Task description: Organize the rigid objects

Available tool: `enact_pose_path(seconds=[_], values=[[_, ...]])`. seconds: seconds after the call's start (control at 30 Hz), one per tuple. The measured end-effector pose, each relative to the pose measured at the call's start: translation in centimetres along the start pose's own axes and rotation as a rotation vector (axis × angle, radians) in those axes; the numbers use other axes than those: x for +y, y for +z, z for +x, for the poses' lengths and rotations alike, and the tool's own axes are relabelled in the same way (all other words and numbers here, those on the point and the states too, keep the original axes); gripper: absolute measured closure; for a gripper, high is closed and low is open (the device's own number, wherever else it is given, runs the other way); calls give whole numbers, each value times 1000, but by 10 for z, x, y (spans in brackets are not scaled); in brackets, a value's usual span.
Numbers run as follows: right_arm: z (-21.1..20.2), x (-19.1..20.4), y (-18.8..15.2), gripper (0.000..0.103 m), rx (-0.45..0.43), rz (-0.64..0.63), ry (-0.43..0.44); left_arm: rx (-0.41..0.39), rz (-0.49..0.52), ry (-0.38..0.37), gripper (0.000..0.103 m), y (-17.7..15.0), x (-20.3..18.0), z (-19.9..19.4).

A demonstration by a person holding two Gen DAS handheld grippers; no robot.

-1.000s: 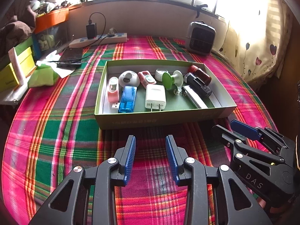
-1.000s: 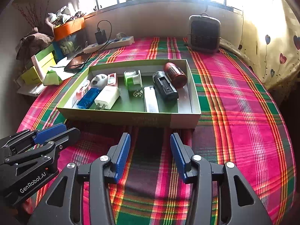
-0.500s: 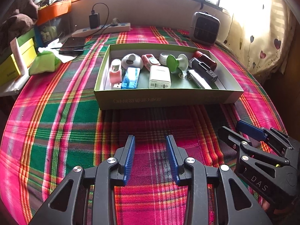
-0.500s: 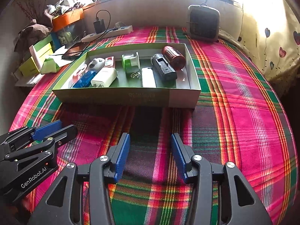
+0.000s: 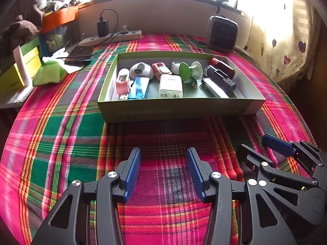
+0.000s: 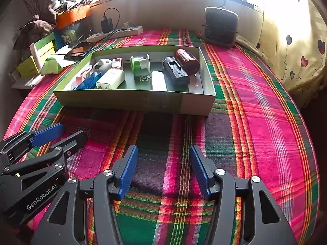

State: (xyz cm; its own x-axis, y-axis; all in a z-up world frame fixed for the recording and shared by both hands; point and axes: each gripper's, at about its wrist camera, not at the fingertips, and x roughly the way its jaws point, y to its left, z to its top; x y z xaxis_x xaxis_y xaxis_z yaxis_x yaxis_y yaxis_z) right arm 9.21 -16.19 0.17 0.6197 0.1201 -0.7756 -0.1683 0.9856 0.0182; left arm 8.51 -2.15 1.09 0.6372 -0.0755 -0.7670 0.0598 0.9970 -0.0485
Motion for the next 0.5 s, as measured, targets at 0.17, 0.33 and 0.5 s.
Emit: enact_pose_path(seconds=[0.17, 0.33, 0.5], values=[[0, -2, 0, 46, 1, 7, -14, 6, 27, 17, 52, 0, -5, 1], [0, -5, -1, 43, 3, 21, -22, 8, 42, 35, 52, -1, -9, 2], [0, -8, -1, 41, 4, 31, -29, 8, 43, 35, 51, -1, -9, 2]])
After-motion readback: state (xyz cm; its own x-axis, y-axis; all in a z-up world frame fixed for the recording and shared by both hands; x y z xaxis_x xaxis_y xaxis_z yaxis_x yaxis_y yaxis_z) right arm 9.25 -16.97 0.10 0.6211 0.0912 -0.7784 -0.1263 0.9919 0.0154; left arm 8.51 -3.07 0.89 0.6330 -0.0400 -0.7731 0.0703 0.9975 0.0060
